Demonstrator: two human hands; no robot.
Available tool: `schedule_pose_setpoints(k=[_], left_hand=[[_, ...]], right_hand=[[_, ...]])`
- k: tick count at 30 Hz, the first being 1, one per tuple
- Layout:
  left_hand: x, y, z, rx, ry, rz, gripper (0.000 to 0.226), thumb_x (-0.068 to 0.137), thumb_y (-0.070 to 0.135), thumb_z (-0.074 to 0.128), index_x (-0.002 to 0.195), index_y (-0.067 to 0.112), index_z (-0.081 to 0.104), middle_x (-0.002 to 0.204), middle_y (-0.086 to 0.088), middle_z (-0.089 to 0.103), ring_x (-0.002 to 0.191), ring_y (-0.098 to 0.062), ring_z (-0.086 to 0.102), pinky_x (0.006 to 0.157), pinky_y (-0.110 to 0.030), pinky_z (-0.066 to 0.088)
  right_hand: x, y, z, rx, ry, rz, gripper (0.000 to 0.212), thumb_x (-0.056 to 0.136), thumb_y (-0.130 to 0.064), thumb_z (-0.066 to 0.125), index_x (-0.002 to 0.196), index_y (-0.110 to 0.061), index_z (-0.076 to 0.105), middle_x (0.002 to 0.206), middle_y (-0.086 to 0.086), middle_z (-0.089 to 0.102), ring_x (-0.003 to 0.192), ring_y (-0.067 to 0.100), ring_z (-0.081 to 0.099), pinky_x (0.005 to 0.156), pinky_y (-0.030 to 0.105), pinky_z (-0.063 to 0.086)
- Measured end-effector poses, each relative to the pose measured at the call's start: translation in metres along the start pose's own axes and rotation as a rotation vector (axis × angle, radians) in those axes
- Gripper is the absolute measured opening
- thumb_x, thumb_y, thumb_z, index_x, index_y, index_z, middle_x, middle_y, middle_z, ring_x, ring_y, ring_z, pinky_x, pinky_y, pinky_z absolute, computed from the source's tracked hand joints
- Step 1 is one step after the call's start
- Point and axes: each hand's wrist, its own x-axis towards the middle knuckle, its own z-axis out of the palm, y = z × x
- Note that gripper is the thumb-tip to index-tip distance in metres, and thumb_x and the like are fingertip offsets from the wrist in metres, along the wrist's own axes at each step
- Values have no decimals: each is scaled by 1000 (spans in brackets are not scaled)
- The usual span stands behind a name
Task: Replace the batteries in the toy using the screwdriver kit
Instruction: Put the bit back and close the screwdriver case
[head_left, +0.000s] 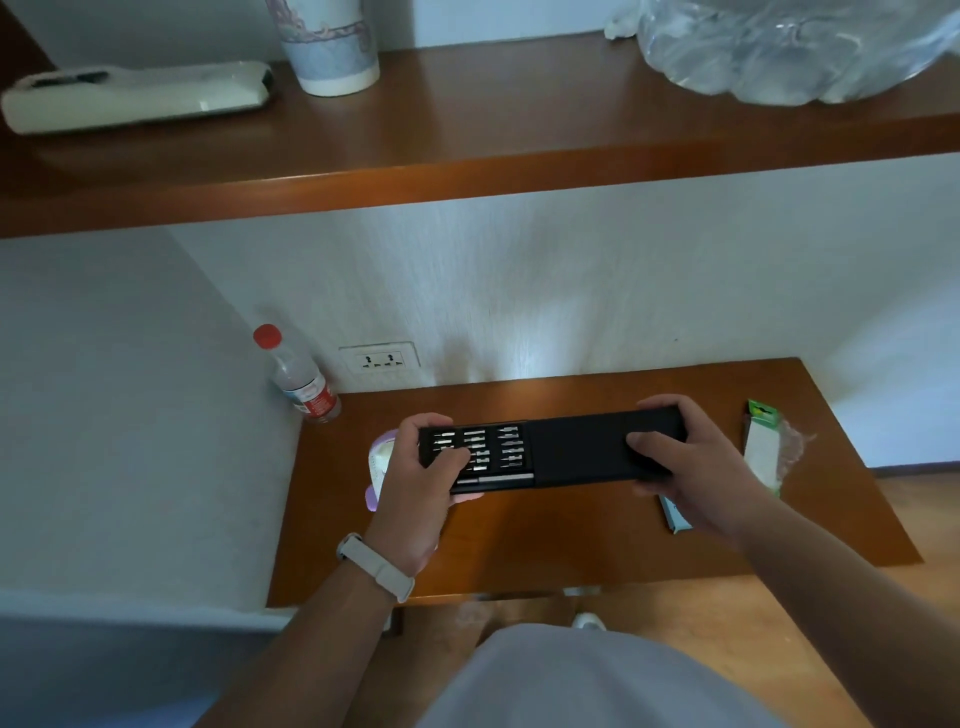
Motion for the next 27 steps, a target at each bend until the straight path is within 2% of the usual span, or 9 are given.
schedule_pose_setpoints(k=[2, 5, 8, 10, 13, 19, 27], left_hand=[[1, -2, 5, -24, 13, -10, 29, 92, -1, 59, 112, 21, 56, 108, -12, 62, 91, -27, 71, 51, -23, 54], [3, -5, 15, -53, 20, -23, 30, 91, 1, 61, 109, 24, 57, 111, -12, 63, 100, -29, 69, 65, -34, 61], [4, -6, 30, -63, 23, -17, 32, 81, 14, 67, 108, 29, 58, 110, -11, 63, 102, -30, 68, 73, -42, 62], [7, -5, 39, -66, 32, 0, 33, 74, 20, 67, 103, 34, 60, 108, -9, 64, 98, -27, 70, 71, -41, 62], [14, -2, 46, -85, 2, 7, 30, 73, 21, 66, 97, 39, 62, 107, -8, 64, 95, -22, 71, 67, -35, 60], [20, -3, 50, -120, 18, -31, 44, 73, 25, 72, 114, 25, 56, 113, -13, 62, 101, -29, 69, 70, -38, 60], [26, -6, 54, -114, 38, -44, 53, 68, 22, 79, 115, 22, 55, 113, -14, 61, 104, -32, 68, 75, -44, 61]], right_hand=[[1, -2, -3, 28, -6, 12, 26, 87, -14, 73, 101, -33, 63, 114, 13, 57, 85, 27, 73, 58, 31, 58], [1, -4, -4, 37, -21, 14, 25, 88, -14, 72, 101, -32, 62, 114, 15, 57, 87, 26, 73, 58, 30, 58], [3, -3, -1, 6, -50, 4, 25, 88, -16, 72, 101, -35, 60, 115, 14, 56, 90, 24, 72, 63, 32, 59], [4, -5, -2, -2, -31, -11, 25, 89, -17, 71, 101, -35, 60, 116, 14, 56, 91, 24, 71, 64, 32, 59], [8, -11, -7, -13, -8, -32, 24, 89, -18, 71, 101, -36, 60, 114, 11, 57, 92, 22, 71, 63, 30, 59], [14, -18, -8, -13, -18, -47, 29, 90, -15, 69, 111, -28, 55, 113, 10, 56, 95, 27, 68, 63, 29, 58], [23, -20, -1, -81, -34, -37, 32, 91, -15, 68, 116, -26, 51, 115, 10, 55, 95, 26, 68, 65, 28, 58]])
